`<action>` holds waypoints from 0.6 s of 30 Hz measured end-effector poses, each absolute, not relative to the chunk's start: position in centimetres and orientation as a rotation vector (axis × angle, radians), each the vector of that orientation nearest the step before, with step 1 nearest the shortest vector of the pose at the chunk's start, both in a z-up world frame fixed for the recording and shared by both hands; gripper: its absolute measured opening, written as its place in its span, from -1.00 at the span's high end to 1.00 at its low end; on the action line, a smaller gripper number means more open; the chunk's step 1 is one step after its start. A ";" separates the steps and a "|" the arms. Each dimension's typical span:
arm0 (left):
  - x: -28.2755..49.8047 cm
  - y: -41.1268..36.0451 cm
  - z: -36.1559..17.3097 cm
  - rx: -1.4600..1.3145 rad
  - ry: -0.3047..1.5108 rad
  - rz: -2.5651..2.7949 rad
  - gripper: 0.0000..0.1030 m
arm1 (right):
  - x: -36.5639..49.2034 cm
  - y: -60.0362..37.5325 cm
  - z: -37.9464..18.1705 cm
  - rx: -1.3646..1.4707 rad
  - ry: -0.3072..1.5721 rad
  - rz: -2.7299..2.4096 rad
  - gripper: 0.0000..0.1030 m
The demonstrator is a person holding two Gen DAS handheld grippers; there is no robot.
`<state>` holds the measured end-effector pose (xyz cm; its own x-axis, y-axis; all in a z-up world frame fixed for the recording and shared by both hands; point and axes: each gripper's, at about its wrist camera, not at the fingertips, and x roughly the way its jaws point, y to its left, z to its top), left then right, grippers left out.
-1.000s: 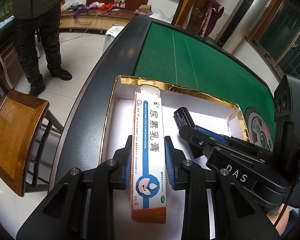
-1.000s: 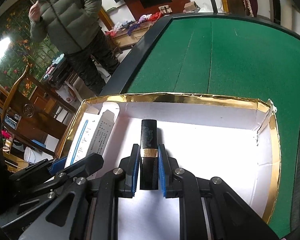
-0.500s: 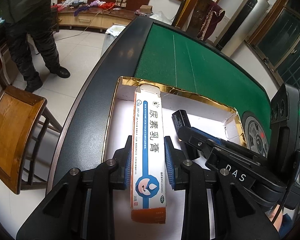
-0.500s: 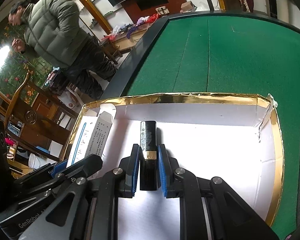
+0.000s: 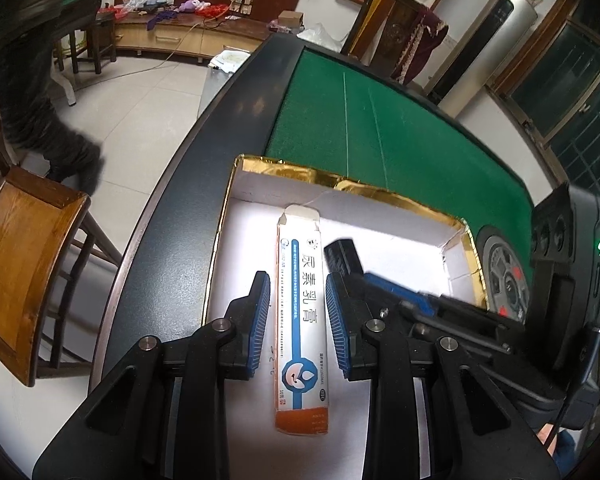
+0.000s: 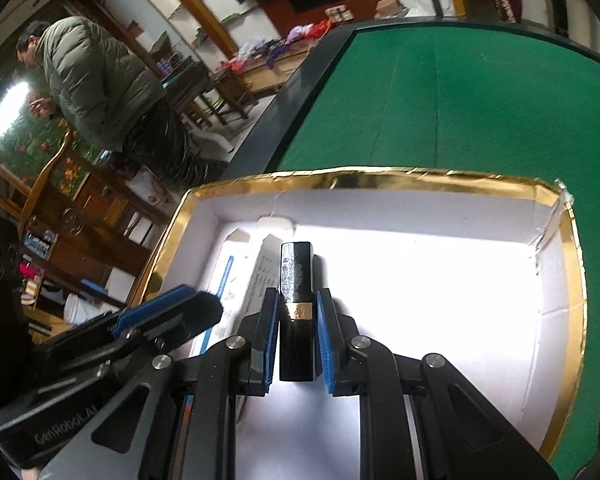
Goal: Organize objects
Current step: 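Lower the cream box and open the left gripper while the right releases the black tube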
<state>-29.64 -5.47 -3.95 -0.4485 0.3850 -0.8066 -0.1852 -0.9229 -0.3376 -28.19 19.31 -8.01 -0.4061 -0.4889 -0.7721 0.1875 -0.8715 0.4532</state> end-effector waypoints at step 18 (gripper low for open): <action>-28.0 -5.2 -2.0 -1.300 -0.285 2.399 0.46 | -21.3 23.2 -1.5 1.180 -0.327 -2.349 0.64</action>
<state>-28.01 -5.18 -2.00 -0.4902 0.4337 -0.7561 -0.2442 -0.9010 -0.3585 -21.33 23.19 -1.51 -0.5077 -0.5233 -0.6845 0.3162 -0.8522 0.4170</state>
